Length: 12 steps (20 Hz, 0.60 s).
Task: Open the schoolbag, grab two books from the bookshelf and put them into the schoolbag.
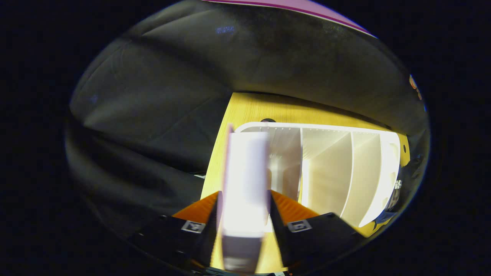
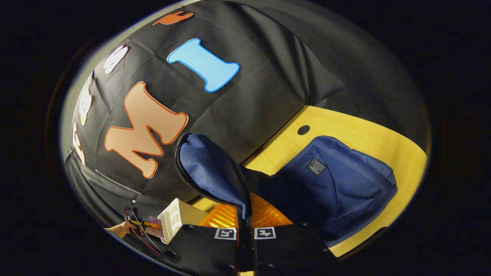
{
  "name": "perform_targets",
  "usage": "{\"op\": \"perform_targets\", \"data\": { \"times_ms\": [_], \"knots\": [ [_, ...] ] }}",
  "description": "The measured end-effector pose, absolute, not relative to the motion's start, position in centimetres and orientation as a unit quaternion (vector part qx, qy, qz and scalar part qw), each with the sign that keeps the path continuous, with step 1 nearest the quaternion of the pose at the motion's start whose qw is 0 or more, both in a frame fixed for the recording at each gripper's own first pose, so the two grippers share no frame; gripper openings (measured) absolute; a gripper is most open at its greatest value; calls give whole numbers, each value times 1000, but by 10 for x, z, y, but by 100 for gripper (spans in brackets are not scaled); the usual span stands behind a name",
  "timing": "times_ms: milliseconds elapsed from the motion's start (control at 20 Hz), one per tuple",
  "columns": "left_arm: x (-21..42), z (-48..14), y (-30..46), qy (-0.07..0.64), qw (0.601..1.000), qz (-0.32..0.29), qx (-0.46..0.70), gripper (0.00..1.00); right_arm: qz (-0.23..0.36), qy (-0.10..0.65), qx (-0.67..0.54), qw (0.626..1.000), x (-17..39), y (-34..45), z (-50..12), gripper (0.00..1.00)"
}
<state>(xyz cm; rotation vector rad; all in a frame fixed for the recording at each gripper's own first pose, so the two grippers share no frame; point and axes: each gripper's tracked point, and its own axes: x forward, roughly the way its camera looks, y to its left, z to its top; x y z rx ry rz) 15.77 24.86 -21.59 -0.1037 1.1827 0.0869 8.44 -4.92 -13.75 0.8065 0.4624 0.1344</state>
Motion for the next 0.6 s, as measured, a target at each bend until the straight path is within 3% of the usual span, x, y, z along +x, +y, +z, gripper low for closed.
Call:
{"op": "perform_targets", "data": {
  "times_ms": [100,400,600],
  "knots": [
    [156,-219,254,563,824,35,-47,54,65,223,388,892,84,-49,-137,3],
    [140,-216,253,558,823,22,-105,36,65,226,389,891,84,-48,-138,3],
    [139,-220,258,557,822,19,-112,37,66,229,385,892,86,-46,-140,3]
  ]
}}
